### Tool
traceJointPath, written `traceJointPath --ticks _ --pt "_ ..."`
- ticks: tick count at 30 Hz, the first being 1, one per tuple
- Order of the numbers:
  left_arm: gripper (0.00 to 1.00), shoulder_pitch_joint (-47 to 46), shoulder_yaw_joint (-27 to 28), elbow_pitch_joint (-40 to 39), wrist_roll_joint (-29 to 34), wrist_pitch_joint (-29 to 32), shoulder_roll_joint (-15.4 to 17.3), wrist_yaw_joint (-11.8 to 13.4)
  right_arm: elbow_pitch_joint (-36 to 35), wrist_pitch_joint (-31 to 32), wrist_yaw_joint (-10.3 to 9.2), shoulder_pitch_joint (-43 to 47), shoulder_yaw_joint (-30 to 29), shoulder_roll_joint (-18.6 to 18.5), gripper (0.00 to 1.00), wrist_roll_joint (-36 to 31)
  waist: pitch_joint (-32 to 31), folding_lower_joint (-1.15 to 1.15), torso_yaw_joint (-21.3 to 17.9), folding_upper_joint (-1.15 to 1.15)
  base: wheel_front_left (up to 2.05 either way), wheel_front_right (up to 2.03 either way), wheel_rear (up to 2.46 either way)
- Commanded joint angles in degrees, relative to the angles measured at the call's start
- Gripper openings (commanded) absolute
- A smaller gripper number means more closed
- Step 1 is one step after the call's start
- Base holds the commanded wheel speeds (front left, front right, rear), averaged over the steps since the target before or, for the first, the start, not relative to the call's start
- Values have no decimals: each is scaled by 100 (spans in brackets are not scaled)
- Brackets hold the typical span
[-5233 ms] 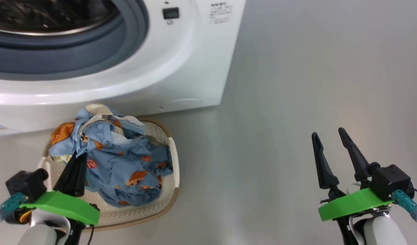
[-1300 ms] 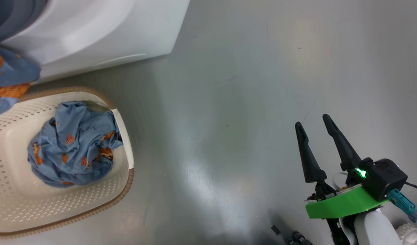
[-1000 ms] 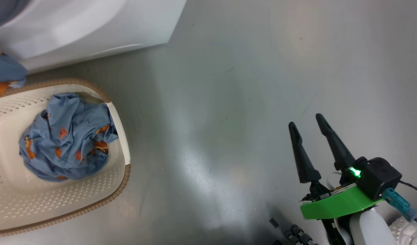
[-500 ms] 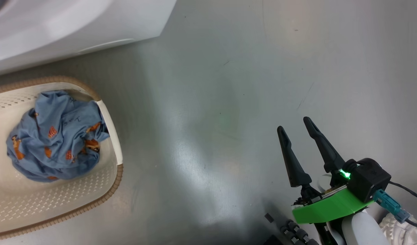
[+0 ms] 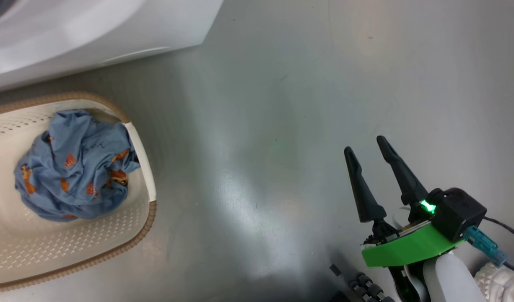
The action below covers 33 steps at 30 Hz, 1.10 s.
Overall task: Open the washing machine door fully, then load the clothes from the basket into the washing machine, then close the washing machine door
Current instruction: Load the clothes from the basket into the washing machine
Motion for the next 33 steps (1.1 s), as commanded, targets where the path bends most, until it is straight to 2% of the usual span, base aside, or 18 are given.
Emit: traceJointPath --ticks 1,18,33 --pt "100 150 149 -149 -17 -29 220 9 -58 -68 9 79 109 -26 100 28 -76 0 65 0 0 0 0" --pt "100 1251 656 -628 238 -30 -295 9 253 -68 9 -74 -166 -26 100 -113 -671 0 596 0 0 0 0" --pt "100 2924 1630 -1674 669 -30 -758 9 439 -68 9 -48 -293 -26 100 -245 -1166 0 931 0 0 0 0"
